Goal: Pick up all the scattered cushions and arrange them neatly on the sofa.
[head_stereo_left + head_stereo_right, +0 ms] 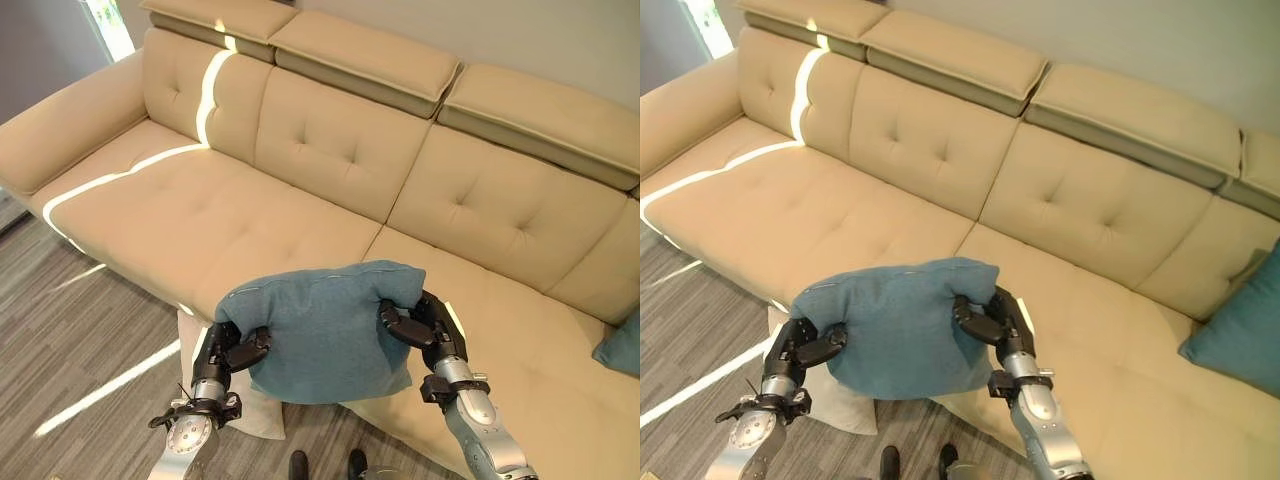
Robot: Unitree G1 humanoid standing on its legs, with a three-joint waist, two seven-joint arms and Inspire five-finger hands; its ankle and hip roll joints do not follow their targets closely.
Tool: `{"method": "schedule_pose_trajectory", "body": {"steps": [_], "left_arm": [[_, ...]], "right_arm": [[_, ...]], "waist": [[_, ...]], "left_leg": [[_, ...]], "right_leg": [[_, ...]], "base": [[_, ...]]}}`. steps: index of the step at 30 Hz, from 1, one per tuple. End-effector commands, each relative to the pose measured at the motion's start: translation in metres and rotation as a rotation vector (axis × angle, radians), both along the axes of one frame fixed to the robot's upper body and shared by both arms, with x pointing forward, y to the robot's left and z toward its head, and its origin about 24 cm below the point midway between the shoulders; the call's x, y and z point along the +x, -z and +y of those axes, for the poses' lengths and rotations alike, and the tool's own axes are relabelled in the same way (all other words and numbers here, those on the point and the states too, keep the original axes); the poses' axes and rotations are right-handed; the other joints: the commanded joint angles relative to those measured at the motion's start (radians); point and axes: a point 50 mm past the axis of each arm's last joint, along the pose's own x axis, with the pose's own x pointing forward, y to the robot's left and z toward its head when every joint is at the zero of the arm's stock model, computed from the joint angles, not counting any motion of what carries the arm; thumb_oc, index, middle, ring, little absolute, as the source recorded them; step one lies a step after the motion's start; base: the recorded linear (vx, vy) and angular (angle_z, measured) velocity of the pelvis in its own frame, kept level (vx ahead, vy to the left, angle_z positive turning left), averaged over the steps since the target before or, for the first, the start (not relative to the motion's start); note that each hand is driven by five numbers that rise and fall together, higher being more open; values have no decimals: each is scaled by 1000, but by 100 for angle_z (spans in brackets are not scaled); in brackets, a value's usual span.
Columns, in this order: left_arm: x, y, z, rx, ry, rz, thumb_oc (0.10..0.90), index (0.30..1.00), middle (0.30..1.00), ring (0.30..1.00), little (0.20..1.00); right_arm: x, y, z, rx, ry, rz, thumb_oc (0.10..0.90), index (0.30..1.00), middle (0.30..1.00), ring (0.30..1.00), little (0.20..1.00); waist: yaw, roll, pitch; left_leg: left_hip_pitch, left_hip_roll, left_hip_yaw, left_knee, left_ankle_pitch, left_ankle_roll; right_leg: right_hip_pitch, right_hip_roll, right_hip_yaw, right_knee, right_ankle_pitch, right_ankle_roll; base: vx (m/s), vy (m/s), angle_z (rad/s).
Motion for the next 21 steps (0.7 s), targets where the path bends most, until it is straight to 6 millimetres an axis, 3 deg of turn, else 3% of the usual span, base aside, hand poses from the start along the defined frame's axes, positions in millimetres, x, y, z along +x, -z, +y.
{"method": "schedule_pose_trajectory", "body": {"steps": [1, 3, 7, 10, 14, 16, 19, 21], "left_arm": [[22, -56, -40, -75, 181, -343, 400, 300, 300, 300, 300], [21, -54, -38, -73, 177, -337, 400, 300, 300, 300, 300], [24, -53, -46, -84, 203, -334, 400, 300, 300, 300, 300], [26, -53, -52, -97, 228, -335, 400, 300, 300, 300, 300], [26, -52, -54, -117, 222, -329, 400, 300, 300, 300, 300], [25, -51, -53, -124, 216, -324, 400, 300, 300, 300, 300], [25, -52, -53, -122, 213, -326, 400, 300, 300, 300, 300], [27, -55, -51, -118, 204, -342, 400, 300, 300, 300, 300]], "right_arm": [[28, -84, 43, 112, -187, -438, 400, 300, 300, 300, 300], [27, -84, 42, 97, -194, -437, 400, 300, 300, 300, 300], [24, -82, 32, 75, -162, -438, 400, 300, 300, 300, 300], [22, -85, 24, 79, -129, -453, 400, 300, 300, 300, 300], [22, -85, 21, 80, -129, -441, 400, 300, 300, 300, 300], [21, -85, 19, 69, -130, -443, 400, 300, 300, 300, 300], [21, -84, 18, 67, -120, -437, 400, 300, 300, 300, 300], [23, -82, 17, 72, -110, -428, 400, 300, 300, 300, 300]], "waist": [[8, -18, -82], [6, -23, -82], [-7, -43, -88], [-18, -61, -91], [-5, -71, -73], [0, -86, -73], [8, -85, -70], [26, -76, -62]], "left_leg": [[-13, 30, -17, 59, -103, -21], [-3, 29, -15, 72, -114, -22], [-2, 31, -27, 137, -131, -44], [-43, 67, -20, 259, -128, -85], [-122, 77, -47, 377, -101, -87], [-161, 78, -66, 307, -122, -81], [-172, 79, -88, 235, -90, -86], [-196, 63, -168, 198, -58, -98]], "right_leg": [[53, 6, -105, -105, 104, 23], [61, -1, -125, -125, 111, 25], [108, 28, -92, -184, 106, 7], [150, 46, -103, -228, 103, -9], [184, 63, -72, -253, 87, -29], [196, 59, -52, -261, 79, -23], [206, 67, -34, -264, 73, -21], [217, 82, 3, -264, 61, -25]], "base": [[203, -88, -65], [182, -83, -43], [162, -129, -5], [108, -169, 17], [66, -93, 7], [130, -27, -37], [79, 9, -20], [91, 53, -34]]}}
